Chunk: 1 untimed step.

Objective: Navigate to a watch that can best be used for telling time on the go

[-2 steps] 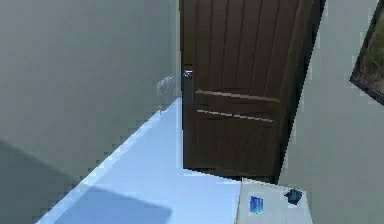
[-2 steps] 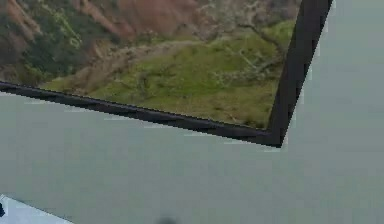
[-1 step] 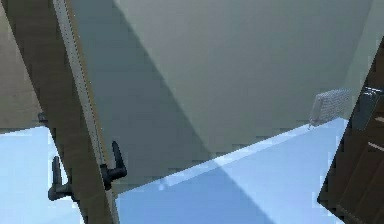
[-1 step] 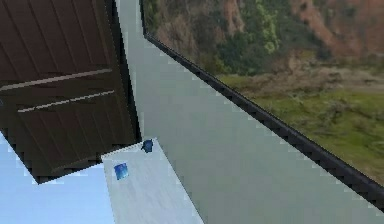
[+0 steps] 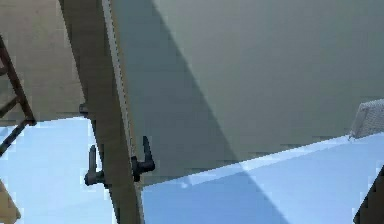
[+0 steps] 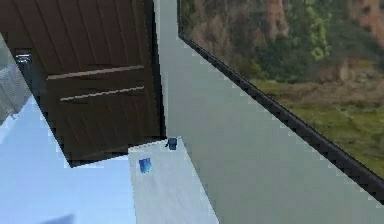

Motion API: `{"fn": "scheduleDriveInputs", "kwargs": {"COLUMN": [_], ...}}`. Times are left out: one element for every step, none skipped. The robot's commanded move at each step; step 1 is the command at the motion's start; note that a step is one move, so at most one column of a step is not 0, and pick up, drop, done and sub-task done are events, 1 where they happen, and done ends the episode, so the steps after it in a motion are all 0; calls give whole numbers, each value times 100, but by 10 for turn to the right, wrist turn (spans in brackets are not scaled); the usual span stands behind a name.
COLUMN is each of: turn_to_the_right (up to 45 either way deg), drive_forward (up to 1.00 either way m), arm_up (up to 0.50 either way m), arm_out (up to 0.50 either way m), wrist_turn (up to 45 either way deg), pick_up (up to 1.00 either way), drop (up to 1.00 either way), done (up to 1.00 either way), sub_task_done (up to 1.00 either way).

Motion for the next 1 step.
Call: {"fn": "scheduleDriveInputs", "kwargs": {"turn_to_the_right": [0], "drive_forward": [45], "arm_up": [0], "arm_out": [0], "wrist_turn": [0], "pick_up": [0], "drop": [0], "done": [0], "sub_task_done": [0]}}
